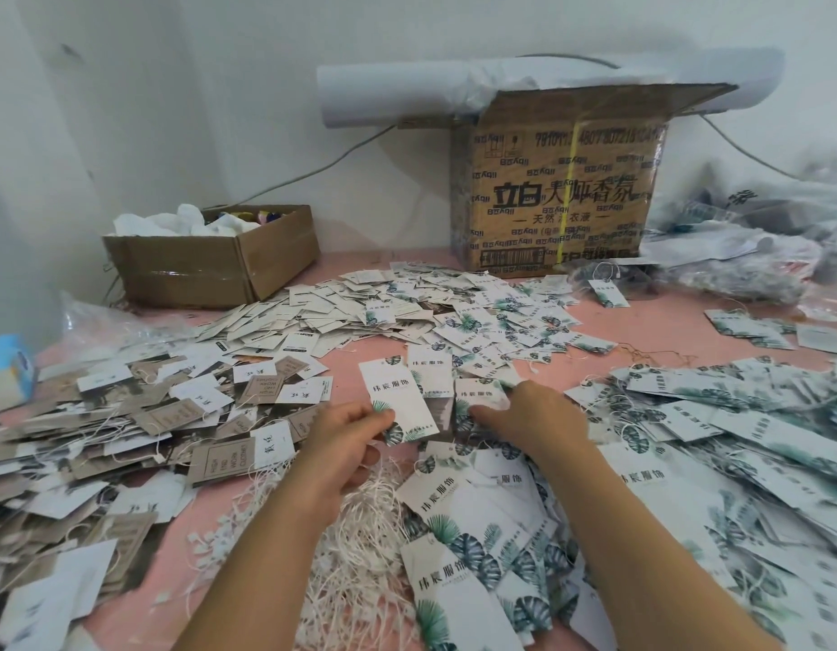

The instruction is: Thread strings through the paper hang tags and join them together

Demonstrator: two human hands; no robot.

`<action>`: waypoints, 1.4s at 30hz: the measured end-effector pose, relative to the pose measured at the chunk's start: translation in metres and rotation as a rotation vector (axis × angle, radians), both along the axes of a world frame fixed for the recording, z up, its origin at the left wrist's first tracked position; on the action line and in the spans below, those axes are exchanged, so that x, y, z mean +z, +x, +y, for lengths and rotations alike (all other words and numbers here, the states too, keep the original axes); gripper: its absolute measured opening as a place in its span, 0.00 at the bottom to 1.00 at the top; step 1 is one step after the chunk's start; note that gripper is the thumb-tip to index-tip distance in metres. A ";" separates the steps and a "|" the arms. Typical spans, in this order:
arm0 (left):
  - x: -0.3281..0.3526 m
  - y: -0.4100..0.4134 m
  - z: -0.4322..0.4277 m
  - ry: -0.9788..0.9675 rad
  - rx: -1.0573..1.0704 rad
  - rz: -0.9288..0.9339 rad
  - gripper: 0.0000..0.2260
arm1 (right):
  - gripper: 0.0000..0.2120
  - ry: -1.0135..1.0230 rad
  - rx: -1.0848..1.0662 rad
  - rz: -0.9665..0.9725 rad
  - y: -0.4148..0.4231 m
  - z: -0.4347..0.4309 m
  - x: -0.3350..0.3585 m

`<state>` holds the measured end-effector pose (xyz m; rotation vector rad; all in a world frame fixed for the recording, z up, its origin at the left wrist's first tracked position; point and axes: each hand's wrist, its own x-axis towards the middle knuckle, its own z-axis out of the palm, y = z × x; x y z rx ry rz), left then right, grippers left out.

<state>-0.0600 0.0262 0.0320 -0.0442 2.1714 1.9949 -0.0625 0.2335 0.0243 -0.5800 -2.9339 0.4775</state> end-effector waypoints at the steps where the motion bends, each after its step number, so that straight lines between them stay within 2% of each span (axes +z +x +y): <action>1: 0.000 0.000 0.000 0.002 -0.009 0.000 0.04 | 0.25 -0.011 0.002 -0.002 -0.001 0.001 -0.001; 7: 0.001 0.002 0.002 -0.030 -0.049 0.028 0.02 | 0.21 -0.091 0.000 0.027 -0.004 0.002 0.001; 12: 0.003 0.003 0.004 -0.020 -0.066 0.027 0.04 | 0.16 -0.152 -0.012 0.152 -0.001 0.001 0.005; 15: 0.005 0.005 0.004 -0.015 -0.075 0.030 0.04 | 0.12 -0.376 0.009 0.247 0.000 0.001 0.011; 19: 0.008 0.006 0.003 -0.007 -0.103 0.036 0.03 | 0.16 -0.740 0.098 0.389 0.002 0.003 0.029; 22: 0.012 0.008 0.002 -0.016 -0.158 0.077 0.04 | 0.18 -0.963 0.272 0.328 0.011 0.000 0.043; 25: 0.017 0.010 0.000 0.008 -0.222 0.138 0.05 | 0.17 -0.919 0.442 0.146 0.016 -0.008 0.049; 27: 0.022 0.011 0.001 0.030 -0.266 0.171 0.08 | 0.16 -0.865 0.497 0.091 0.019 -0.013 0.051; 31: 0.028 0.015 0.001 0.002 -0.332 0.214 0.13 | 0.16 -0.885 0.590 0.033 0.023 -0.018 0.057; 35: 0.031 0.018 0.004 0.021 -0.223 0.258 0.12 | 0.17 -0.860 0.672 -0.035 0.028 -0.018 0.063; 38: 0.034 0.017 0.005 0.132 -0.111 0.328 0.03 | 0.16 -0.830 0.666 -0.015 0.031 -0.022 0.068; 42: 0.037 0.018 0.001 0.133 -0.086 0.386 0.04 | 0.08 -0.772 0.537 0.206 0.030 -0.025 0.073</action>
